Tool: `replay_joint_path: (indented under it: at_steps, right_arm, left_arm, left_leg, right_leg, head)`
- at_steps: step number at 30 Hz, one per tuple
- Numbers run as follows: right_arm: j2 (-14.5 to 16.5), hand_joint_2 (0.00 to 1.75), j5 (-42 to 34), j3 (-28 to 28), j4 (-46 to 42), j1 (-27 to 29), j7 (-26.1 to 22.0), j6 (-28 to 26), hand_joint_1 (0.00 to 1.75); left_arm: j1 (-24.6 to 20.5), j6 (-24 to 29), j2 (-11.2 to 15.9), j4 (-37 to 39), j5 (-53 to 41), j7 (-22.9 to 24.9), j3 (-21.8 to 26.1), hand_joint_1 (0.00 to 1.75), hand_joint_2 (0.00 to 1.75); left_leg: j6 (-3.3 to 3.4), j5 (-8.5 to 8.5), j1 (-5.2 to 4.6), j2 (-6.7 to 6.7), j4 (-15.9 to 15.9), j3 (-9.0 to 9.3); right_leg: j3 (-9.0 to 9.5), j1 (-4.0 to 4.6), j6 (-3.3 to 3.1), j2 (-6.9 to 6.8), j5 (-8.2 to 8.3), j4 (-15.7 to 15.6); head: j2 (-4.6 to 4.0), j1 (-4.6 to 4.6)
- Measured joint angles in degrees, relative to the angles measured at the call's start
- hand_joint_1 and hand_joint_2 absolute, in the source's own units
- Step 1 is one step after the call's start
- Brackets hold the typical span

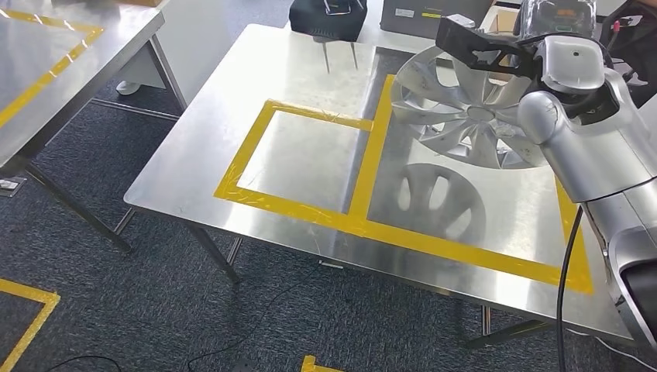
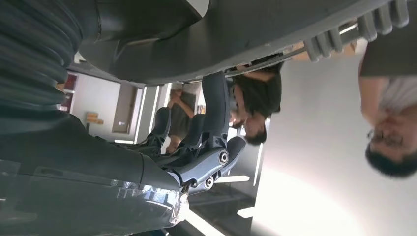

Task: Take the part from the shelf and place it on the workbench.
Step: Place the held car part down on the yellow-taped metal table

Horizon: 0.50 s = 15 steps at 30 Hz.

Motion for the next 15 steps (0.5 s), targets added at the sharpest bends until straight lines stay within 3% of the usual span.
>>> replay_joint_path:
  at_steps: [5, 15]
  right_arm:
    - [1.67, 1.75, -1.94, -0.74, 2.78, -0.38, 0.0, 6.21, 1.75]
    - [3.13, 1.75, -1.49, -1.37, 6.04, -1.6, 0.0, 7.21, 1.75]
  left_arm:
    - [0.0, -0.25, 0.02, 0.0, -0.01, 0.16, 0.0, 0.0, 1.75]
    - [0.01, -0.28, 0.02, 0.0, -0.03, 0.39, 0.0, 0.0, 1.75]
  left_leg:
    - [0.0, 0.0, 0.0, 0.16, 0.0, 0.04]
    - [0.0, 0.0, 0.0, 0.28, 0.0, 0.08]
  right_leg:
    - [0.0, 0.0, 0.0, 0.07, 0.01, 0.0]
    - [0.01, 0.0, 0.01, 0.17, 0.05, 0.0]
  head:
    - [0.0, -0.05]
    - [0.0, -0.01]
